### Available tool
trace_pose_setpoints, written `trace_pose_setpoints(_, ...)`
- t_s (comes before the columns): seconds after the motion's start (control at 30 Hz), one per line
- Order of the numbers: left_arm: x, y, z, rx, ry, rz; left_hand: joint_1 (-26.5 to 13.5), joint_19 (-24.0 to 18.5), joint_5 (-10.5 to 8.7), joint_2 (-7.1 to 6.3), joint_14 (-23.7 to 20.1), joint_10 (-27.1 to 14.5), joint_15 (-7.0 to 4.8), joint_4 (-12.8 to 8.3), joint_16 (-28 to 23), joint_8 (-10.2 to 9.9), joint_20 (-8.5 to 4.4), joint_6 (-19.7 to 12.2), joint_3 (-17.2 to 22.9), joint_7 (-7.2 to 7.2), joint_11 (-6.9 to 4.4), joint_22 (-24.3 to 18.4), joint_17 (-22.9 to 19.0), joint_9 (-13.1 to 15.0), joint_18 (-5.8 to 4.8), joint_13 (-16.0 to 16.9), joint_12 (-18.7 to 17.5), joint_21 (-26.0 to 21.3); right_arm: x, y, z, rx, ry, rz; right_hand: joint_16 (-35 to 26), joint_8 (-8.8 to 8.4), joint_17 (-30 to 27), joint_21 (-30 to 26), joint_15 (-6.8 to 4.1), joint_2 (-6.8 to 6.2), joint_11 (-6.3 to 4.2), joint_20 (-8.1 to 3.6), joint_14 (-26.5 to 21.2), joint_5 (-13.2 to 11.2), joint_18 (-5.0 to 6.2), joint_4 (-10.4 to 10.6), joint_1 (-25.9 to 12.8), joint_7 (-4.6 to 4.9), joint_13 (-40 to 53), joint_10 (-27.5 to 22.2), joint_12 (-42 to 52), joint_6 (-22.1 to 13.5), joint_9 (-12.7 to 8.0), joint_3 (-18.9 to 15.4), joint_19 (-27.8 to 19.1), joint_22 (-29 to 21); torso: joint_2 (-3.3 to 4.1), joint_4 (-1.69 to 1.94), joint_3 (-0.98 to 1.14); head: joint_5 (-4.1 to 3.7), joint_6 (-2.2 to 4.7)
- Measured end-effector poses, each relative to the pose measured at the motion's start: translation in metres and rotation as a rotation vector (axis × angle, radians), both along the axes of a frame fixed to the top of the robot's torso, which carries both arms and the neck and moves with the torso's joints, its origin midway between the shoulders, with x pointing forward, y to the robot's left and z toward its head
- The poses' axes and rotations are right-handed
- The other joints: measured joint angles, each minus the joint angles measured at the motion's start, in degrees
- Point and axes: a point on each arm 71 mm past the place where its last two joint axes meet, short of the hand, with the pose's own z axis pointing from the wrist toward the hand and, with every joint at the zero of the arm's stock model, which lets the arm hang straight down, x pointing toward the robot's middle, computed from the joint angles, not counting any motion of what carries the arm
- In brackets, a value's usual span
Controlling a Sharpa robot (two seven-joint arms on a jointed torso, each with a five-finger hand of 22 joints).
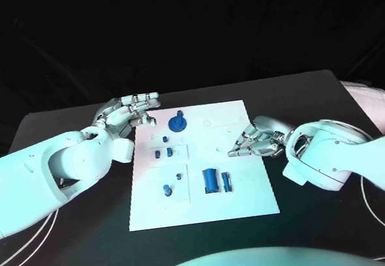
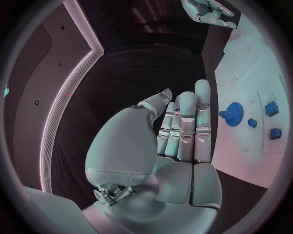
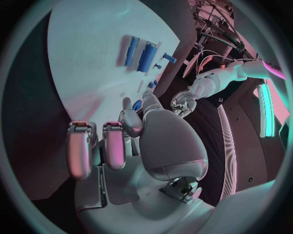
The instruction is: Assemble the parts on the task board
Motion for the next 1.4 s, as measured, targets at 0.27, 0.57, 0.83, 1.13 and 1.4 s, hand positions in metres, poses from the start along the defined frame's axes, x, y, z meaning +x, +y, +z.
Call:
trace_pose_setpoints(0.27, -0.001, -0.001, -0.009, 0.000, 0.015, 0.004, 0.00, 0.00, 0.00, 0.00, 0.00, 0.00, 0.00, 0.00, 0.00, 0.00, 0.00, 0.00, 0.00, 0.00, 0.00, 0.00, 0.00, 0.00, -0.01, 0.01, 0.00, 0.00, 0.001, 0.025, 0.005, 0.019, -0.055, 0.070, 0.00, 2.85, 0.01, 0.00, 0.00, -0.22, -0.25, 0.00, 0.00, -4.09, 0.00, -2.95, 3.20, -1.66, 0.48, 0.25, 1.27, 3.54, 1.30, 0.15, 0.00, -0.01, -0.66, 0.26, 0.01, 0.13, -0.04)
trace_pose_setpoints(0.57, -0.002, -0.002, -0.011, -0.002, 0.018, 0.004, 0.00, 0.00, 0.00, 0.00, 0.00, 0.00, 0.00, 0.00, 0.00, 0.00, 0.00, 0.00, 0.00, 0.00, 0.00, 0.00, -0.04, 0.00, 0.00, 0.00, 0.00, 0.00, -0.015, 0.053, -0.007, -0.080, -0.108, 0.202, 0.00, 6.57, 0.04, 0.00, -0.56, -0.29, -0.55, -0.54, -0.06, -6.22, 0.00, -4.15, 3.55, -2.26, 0.56, 0.54, 2.72, 3.85, 3.90, -1.05, 0.10, -0.01, -0.83, 0.32, 0.09, 0.18, -0.37)
trace_pose_setpoints(0.83, -0.002, -0.002, -0.011, -0.003, 0.018, 0.004, 0.00, 0.00, 0.00, 0.00, 0.00, 0.00, 0.00, 0.00, 0.00, 0.00, 0.00, 0.00, 0.00, 0.00, 0.00, 0.00, -0.04, 0.00, 0.00, 0.00, 0.00, 0.01, -0.023, 0.067, -0.017, -0.155, -0.138, 0.259, 0.00, 15.39, 0.04, 0.00, -1.17, -0.29, -0.57, -0.96, 0.10, -6.79, 0.00, -5.64, 3.54, -3.03, 0.56, 0.55, 2.82, -0.71, 11.70, -1.74, 0.09, -0.02, -0.81, 0.42, 0.14, 0.25, -0.65)
trace_pose_setpoints(1.13, -0.002, -0.001, -0.011, -0.004, 0.019, 0.005, 0.00, 0.00, 0.00, 0.00, 0.00, 0.00, 0.00, 0.00, 0.00, 0.00, 0.00, 0.00, 0.00, 0.00, 0.00, 0.00, -0.04, 0.00, -0.01, -0.01, 0.00, 0.01, -0.026, 0.072, -0.022, -0.214, -0.162, 0.297, 0.00, 19.75, 0.03, 0.00, -1.47, -0.12, -0.49, -1.37, 0.03, -7.55, 0.00, -6.76, 3.71, -3.55, 0.56, 0.74, 2.83, -2.58, 15.46, -1.89, 0.10, -0.02, -0.83, 0.42, 0.14, 0.44, -0.90)
trace_pose_setpoints(1.4, -0.002, -0.001, -0.011, -0.004, 0.019, 0.005, 0.00, 0.00, 0.00, 0.00, 0.00, 0.00, 0.00, 0.00, 0.00, 0.33, 0.00, 0.00, 0.00, 0.00, 0.00, 0.00, -0.08, 0.06, 0.00, 0.06, 0.52, 0.01, -0.025, 0.074, -0.024, -0.254, -0.178, 0.309, 0.00, 20.87, 0.03, 0.00, -1.56, 0.50, -0.50, -1.37, 0.11, -7.55, 0.00, -7.62, 4.32, -3.70, 1.45, 0.73, 2.88, -3.08, 16.28, -1.65, 0.10, -0.02, -0.83, 0.37, 0.14, 0.48, -1.08)
